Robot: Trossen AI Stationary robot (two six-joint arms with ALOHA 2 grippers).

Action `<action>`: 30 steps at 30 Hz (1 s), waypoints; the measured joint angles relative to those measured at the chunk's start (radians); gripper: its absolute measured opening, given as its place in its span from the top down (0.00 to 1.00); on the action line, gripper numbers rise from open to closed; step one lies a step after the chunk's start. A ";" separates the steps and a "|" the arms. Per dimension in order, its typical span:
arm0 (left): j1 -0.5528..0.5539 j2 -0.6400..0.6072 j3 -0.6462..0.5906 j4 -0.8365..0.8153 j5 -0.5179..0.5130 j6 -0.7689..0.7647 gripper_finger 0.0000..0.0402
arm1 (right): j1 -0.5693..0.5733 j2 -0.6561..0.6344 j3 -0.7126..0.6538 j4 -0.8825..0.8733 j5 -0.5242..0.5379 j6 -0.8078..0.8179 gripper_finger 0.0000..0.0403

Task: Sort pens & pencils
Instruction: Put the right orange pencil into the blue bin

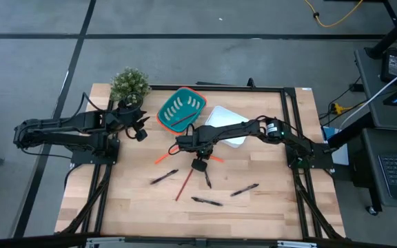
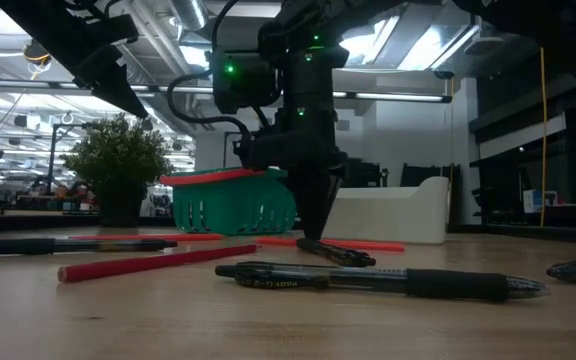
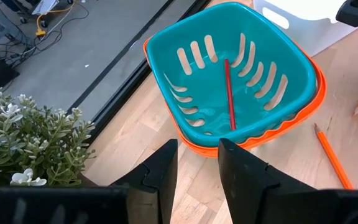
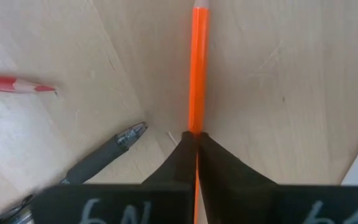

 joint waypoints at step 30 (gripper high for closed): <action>0.000 0.000 0.000 0.001 0.000 0.001 0.73 | 0.008 0.023 -0.016 0.063 -0.011 -0.029 0.96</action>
